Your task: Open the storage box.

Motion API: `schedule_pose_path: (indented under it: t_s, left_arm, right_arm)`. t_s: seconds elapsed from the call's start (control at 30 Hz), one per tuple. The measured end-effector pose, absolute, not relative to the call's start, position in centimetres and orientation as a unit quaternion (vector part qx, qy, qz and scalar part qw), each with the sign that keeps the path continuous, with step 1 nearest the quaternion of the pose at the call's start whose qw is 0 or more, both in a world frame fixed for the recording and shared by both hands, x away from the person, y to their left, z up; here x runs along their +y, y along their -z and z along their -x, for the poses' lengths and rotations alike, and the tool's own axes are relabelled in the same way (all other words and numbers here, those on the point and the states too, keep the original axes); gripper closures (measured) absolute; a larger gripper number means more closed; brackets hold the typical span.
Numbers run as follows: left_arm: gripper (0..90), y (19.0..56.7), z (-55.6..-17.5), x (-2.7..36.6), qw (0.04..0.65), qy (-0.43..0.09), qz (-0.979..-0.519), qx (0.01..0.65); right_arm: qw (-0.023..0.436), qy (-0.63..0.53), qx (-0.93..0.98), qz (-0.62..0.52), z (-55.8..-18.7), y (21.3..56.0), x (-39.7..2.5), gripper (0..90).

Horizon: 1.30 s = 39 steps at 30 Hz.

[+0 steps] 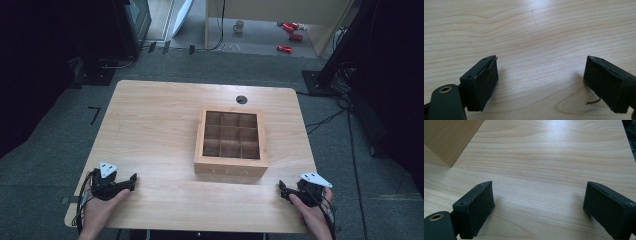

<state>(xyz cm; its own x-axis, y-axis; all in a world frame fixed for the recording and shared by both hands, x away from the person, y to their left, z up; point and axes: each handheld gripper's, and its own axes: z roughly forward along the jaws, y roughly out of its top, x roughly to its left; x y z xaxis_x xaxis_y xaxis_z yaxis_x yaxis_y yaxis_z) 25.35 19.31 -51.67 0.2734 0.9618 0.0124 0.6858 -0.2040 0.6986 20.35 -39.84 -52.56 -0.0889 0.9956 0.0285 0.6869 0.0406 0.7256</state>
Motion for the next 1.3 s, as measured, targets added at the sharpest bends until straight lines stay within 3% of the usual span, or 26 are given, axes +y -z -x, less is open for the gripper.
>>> schedule_pose_path:
  t_s: [0.27,1.3]
  left_arm:
    - [12.6,50.9,-25.3,18.1,0.318,-0.201,-0.747,0.548]
    - [14.3,47.2,-26.6,7.0,0.394,-0.153,-0.795,0.435]
  right_arm:
    - [0.257,-0.299,0.673,-0.625,-20.5,52.6,-39.7,8.2]
    - [0.258,-0.322,0.666,-0.621,-20.5,51.1,-38.6,13.2]
